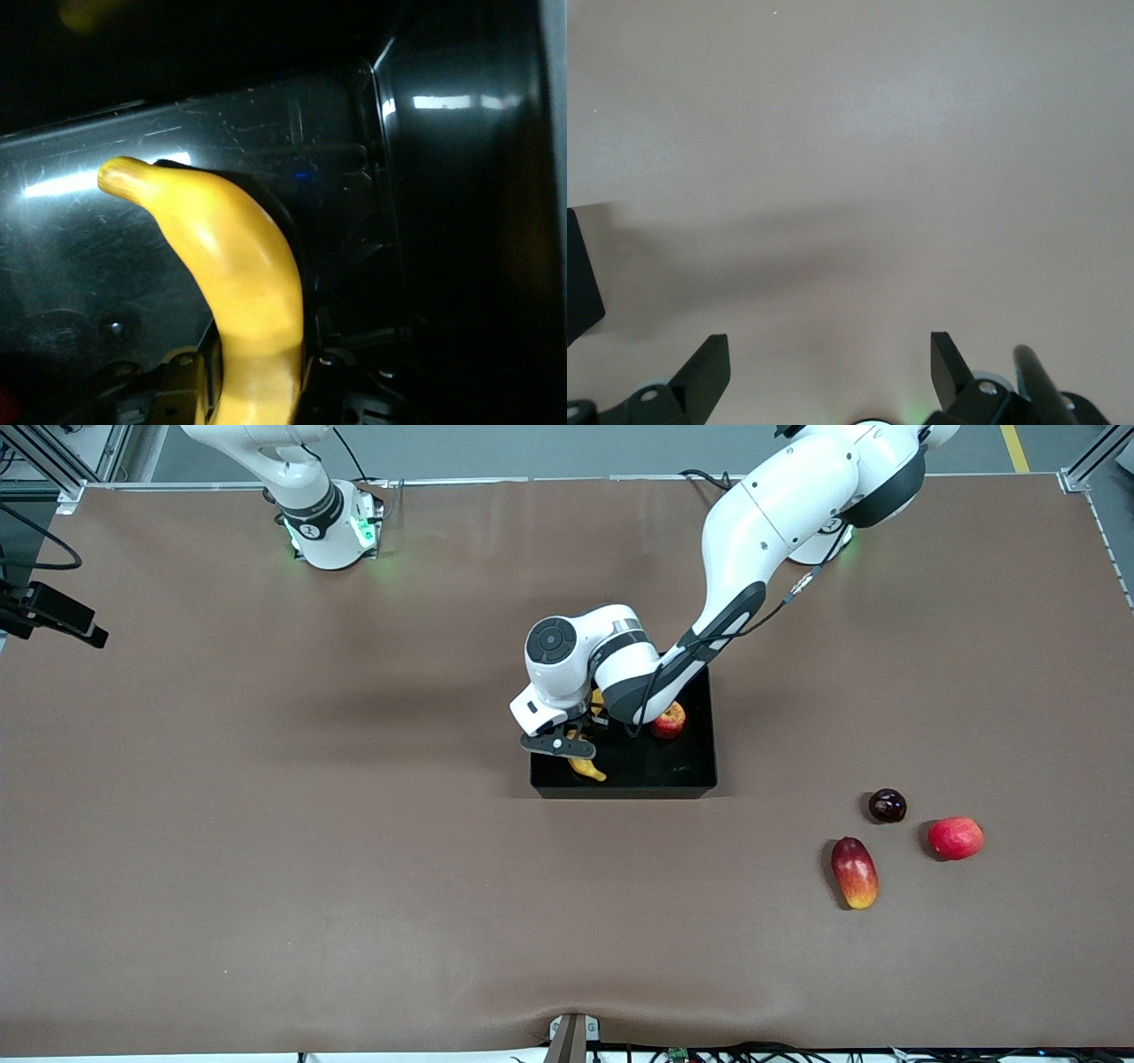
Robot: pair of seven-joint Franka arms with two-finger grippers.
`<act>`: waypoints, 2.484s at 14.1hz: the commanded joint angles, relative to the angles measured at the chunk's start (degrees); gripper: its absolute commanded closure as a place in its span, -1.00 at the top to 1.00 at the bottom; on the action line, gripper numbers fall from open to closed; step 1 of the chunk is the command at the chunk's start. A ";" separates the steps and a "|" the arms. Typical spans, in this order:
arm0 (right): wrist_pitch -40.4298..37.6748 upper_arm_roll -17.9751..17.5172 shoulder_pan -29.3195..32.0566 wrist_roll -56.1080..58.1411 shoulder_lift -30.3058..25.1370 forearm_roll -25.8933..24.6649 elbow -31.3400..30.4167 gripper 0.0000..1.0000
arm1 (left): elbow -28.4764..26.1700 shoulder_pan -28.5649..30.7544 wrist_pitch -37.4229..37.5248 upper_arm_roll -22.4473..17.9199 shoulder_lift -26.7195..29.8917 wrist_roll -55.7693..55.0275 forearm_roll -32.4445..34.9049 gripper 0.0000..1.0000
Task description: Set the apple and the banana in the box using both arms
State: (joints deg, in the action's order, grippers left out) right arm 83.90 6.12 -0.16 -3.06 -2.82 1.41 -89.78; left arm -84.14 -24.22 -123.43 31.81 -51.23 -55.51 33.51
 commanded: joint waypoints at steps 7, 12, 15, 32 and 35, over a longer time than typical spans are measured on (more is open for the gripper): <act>-0.32 -0.85 1.91 0.51 -0.52 0.96 -0.57 1.00 | 1.35 4.97 5.46 0.10 11.21 -0.39 -0.98 1.00; -0.32 -0.85 1.91 0.69 -0.52 1.05 -0.57 1.00 | 1.18 14.88 14.52 0.27 24.57 11.70 -9.85 1.00; -0.41 -0.85 2.00 0.77 -0.52 1.14 -0.57 1.00 | 1.00 22.96 21.02 0.27 31.26 24.36 -13.80 1.00; -0.41 -0.85 2.00 0.77 -0.52 1.23 -0.57 1.00 | -12.08 23.43 32.02 -25.39 57.54 47.51 -31.22 1.00; -0.41 -0.85 1.83 0.77 -0.52 1.23 -0.57 1.00 | -16.04 23.51 31.59 -25.65 60.88 47.60 -31.22 1.00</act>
State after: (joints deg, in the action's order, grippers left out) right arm 83.75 6.05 0.54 -3.02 -2.79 1.72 -89.93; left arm -95.83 -0.32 -91.06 6.50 5.94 -8.45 3.15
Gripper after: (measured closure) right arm 0.000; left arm 0.000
